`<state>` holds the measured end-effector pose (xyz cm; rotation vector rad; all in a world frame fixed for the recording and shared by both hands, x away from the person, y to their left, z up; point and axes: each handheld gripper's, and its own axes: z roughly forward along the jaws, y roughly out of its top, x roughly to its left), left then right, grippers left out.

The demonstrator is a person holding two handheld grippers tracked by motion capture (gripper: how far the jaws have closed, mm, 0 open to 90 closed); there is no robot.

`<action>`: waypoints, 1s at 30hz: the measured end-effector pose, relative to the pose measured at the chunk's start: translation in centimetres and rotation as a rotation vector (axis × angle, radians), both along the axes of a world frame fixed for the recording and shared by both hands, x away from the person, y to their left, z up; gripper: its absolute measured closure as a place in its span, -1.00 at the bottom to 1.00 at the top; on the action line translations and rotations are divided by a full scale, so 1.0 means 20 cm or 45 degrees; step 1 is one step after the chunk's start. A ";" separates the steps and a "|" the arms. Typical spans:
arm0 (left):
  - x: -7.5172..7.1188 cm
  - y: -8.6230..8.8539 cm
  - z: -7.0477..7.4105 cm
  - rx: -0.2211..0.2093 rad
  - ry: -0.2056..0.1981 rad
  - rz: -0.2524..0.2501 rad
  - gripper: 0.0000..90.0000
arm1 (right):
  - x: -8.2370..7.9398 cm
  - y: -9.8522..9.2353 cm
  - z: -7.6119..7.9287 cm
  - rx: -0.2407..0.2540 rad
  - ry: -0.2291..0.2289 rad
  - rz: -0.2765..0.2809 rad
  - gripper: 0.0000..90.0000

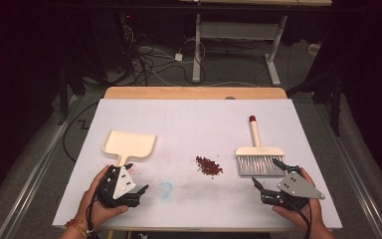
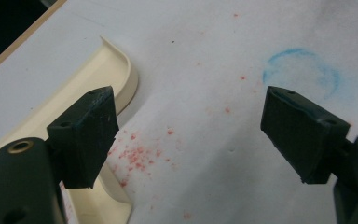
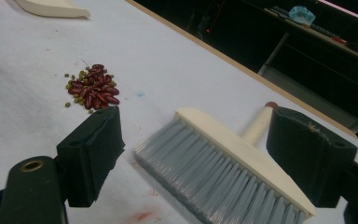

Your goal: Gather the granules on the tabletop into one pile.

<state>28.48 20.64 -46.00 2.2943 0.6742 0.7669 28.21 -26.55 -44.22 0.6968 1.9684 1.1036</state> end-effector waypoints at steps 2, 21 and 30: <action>0.00 0.00 0.00 -0.004 -0.004 0.003 -0.59 | 0.00 0.00 0.00 0.003 -0.009 0.004 -0.58; 0.01 0.00 0.00 -0.002 -0.002 0.023 -0.59 | -0.01 0.01 0.01 -0.014 -0.023 0.010 -0.57; 0.03 -0.02 -0.01 0.019 0.007 0.013 -0.59 | -0.01 -0.01 0.01 -0.022 -0.028 0.007 -0.57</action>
